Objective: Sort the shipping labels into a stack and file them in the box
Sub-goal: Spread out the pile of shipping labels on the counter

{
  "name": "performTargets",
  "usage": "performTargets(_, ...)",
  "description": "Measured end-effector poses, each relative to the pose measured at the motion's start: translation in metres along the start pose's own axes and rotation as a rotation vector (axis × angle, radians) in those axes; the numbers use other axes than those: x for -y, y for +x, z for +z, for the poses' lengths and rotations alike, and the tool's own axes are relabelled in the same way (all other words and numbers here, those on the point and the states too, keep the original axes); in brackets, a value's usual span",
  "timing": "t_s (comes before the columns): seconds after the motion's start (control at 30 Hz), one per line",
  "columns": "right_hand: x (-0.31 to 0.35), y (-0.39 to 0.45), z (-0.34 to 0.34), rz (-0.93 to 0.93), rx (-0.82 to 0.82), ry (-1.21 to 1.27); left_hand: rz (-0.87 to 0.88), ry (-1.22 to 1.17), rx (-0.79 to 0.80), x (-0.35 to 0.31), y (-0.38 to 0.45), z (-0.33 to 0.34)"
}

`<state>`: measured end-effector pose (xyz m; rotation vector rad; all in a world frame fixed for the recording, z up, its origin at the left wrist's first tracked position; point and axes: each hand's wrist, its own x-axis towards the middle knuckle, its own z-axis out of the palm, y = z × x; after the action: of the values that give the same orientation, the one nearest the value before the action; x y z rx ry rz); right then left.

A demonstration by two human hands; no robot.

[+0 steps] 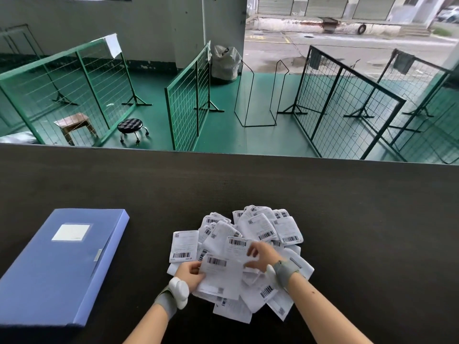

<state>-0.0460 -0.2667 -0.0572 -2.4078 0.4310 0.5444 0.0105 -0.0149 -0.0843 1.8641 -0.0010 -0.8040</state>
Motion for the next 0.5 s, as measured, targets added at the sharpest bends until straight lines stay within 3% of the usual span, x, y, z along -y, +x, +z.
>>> performTargets(0.07, -0.020, -0.010, 0.001, 0.140, 0.022, -0.140, -0.027, 0.045, -0.097, 0.001, 0.000, -0.006)
performTargets(0.2, -0.036, -0.021, 0.009, 0.291, -0.051, -0.120, -0.047, 0.074, -0.153, 0.001, 0.003, -0.009)
performTargets(0.5, -0.042, -0.026, 0.004, 0.282, -0.025, 0.021, -0.075, 0.039, -0.135, 0.003, 0.004, -0.004)
